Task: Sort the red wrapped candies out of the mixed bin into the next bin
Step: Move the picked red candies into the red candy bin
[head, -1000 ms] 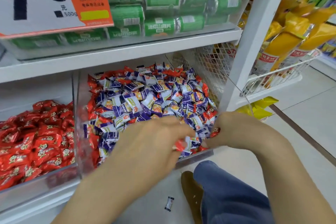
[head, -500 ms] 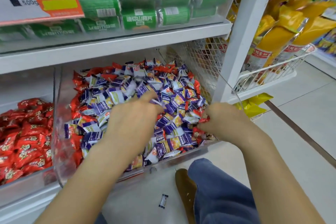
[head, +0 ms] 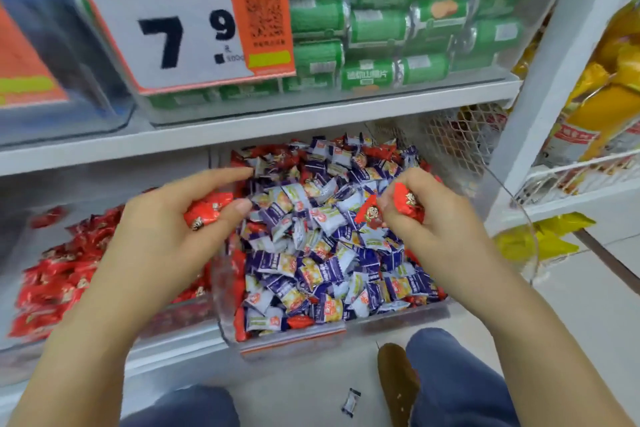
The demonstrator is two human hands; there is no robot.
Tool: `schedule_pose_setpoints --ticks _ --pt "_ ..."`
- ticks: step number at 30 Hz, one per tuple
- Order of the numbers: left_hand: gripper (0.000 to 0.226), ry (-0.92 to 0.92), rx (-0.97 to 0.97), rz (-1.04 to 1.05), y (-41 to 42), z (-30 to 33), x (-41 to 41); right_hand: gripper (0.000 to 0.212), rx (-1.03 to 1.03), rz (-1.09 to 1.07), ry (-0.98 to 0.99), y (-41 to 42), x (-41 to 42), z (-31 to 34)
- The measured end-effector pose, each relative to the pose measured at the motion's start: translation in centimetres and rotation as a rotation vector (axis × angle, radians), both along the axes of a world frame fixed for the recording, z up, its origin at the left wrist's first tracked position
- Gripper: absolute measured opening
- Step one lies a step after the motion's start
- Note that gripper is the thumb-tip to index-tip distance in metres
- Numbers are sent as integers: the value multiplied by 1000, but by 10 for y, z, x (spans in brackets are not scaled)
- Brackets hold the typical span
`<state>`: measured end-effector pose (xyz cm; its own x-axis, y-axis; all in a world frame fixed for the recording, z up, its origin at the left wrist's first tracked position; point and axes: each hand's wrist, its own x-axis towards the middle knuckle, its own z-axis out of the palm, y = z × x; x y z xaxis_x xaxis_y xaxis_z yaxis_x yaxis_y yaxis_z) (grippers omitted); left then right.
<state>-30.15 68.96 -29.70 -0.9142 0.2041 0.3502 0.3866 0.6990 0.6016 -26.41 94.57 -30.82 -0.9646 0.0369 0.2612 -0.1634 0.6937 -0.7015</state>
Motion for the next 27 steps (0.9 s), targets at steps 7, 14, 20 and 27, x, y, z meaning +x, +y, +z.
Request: schedule_pose_setpoints --ticks 7,14,20,27 --pt "44 -219 -11 361 -94 -34 -15 6 -65 280 -16 -132 -5 11" --pt "46 -317 184 514 -135 -26 -17 31 313 252 25 -229 -66 -3" --pt "58 -331 181 517 -138 -17 -15 45 391 437 -46 -210 -59 3" --pt "28 -135 185 339 -87 -24 -19 14 248 183 16 -106 -13 2"
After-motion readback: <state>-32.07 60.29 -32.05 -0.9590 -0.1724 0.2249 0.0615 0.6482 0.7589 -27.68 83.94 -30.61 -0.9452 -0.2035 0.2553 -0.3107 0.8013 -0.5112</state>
